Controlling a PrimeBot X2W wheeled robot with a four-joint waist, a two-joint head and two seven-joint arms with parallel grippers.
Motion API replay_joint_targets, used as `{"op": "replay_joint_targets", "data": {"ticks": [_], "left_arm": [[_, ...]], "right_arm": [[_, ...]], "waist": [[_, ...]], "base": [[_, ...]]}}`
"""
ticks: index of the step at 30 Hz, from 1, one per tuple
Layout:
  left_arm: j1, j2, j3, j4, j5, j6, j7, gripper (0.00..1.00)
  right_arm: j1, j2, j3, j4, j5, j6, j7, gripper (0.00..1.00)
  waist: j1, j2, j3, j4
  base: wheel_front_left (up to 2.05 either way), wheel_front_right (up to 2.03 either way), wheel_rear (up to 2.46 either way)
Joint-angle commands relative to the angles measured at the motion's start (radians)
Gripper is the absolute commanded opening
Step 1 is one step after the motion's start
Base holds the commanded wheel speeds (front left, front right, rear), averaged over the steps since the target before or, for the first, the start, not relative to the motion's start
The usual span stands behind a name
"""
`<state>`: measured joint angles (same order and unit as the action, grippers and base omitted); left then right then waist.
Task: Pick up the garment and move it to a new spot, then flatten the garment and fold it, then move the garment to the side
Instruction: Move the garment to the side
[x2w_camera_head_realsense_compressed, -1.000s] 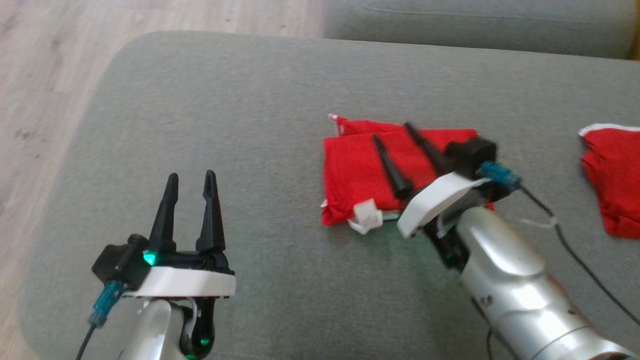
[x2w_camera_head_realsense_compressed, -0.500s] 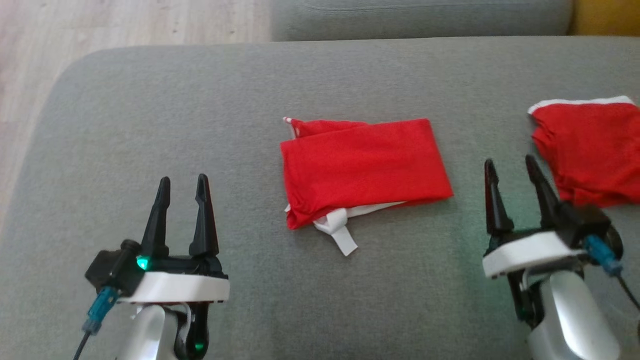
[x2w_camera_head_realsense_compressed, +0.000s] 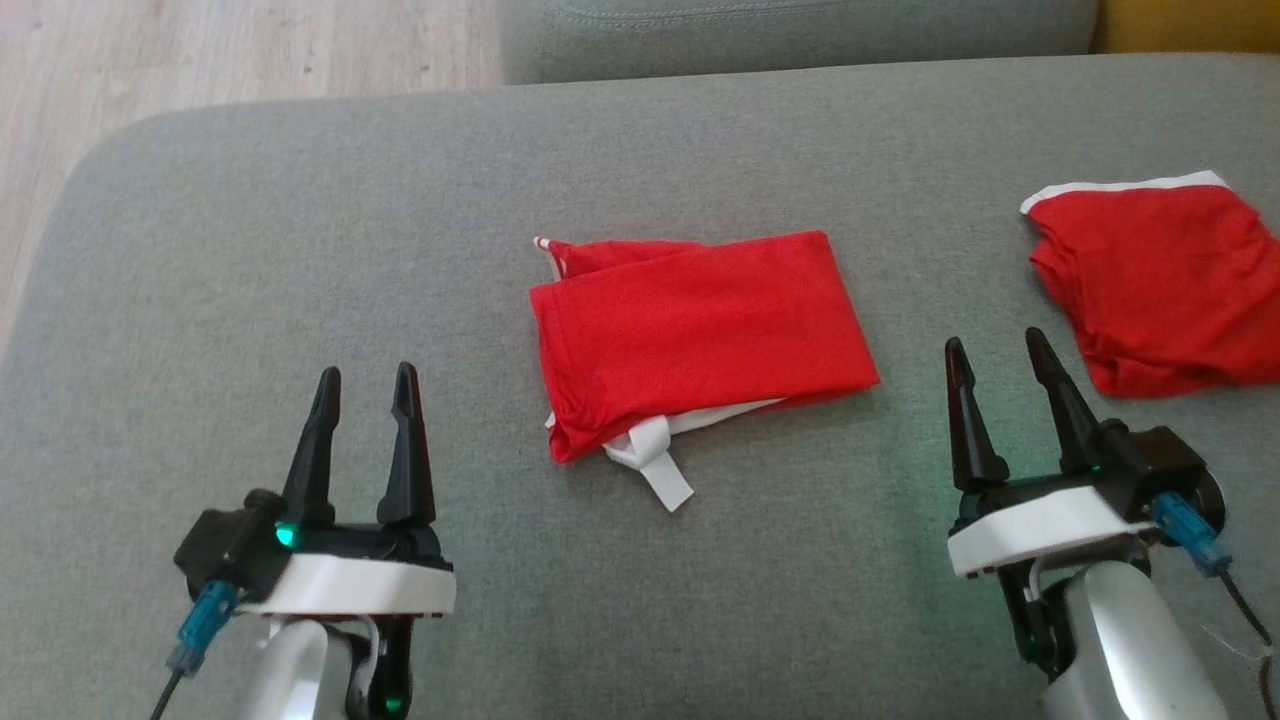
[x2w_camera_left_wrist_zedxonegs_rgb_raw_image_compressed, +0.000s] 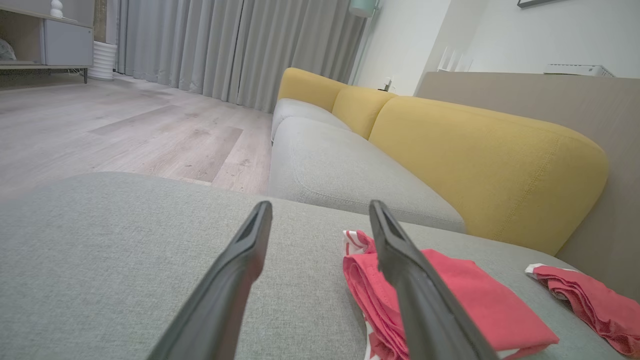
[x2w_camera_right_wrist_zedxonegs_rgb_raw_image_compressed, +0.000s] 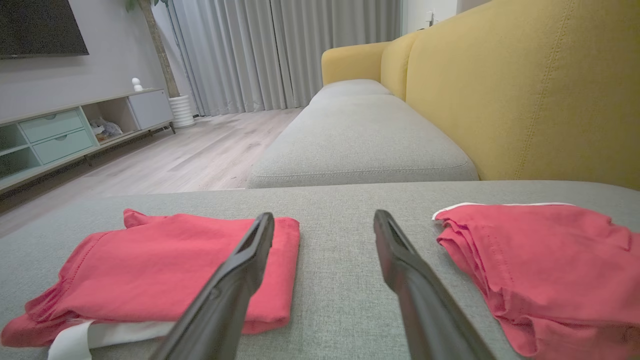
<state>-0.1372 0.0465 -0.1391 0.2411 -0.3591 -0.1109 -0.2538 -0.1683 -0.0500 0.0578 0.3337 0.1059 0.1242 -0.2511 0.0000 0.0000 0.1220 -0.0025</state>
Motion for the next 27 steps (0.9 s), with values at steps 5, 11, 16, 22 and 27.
{"op": "replay_joint_targets", "data": {"ticks": [5,11,16,22,27], "left_arm": [[-0.040,0.004,0.017,-0.035,0.002,-0.006,-0.008,1.00],[-0.070,0.004,-0.006,-0.033,-0.011,-0.007,-0.008,1.00],[-0.088,0.004,-0.023,-0.026,-0.020,-0.008,-0.008,1.00],[-0.105,0.004,-0.043,-0.018,-0.032,-0.006,-0.008,1.00],[-0.107,0.004,-0.047,-0.017,-0.037,-0.003,-0.008,1.00]], "right_arm": [[-0.057,0.000,0.012,-0.022,-0.017,0.007,-0.011,1.00],[-0.165,0.000,0.011,0.075,-0.020,0.007,0.047,1.00],[-0.241,0.000,0.001,0.195,-0.010,0.007,0.105,1.00],[-0.347,0.000,-0.006,0.432,-0.011,0.007,0.194,1.00],[-0.386,0.000,0.024,0.551,-0.039,0.007,0.226,1.00]], "waist": [[0.0000,0.0000,0.030,0.024],[0.0000,0.0000,0.080,0.067],[0.0000,0.0000,0.107,0.100],[0.0000,0.0000,0.128,0.153],[0.0000,0.0000,0.129,0.169]], "base": [[0.00,0.00,0.00],[0.00,0.00,0.00],[0.00,0.00,0.00],[0.00,0.00,0.00],[0.00,0.00,0.00]]}}
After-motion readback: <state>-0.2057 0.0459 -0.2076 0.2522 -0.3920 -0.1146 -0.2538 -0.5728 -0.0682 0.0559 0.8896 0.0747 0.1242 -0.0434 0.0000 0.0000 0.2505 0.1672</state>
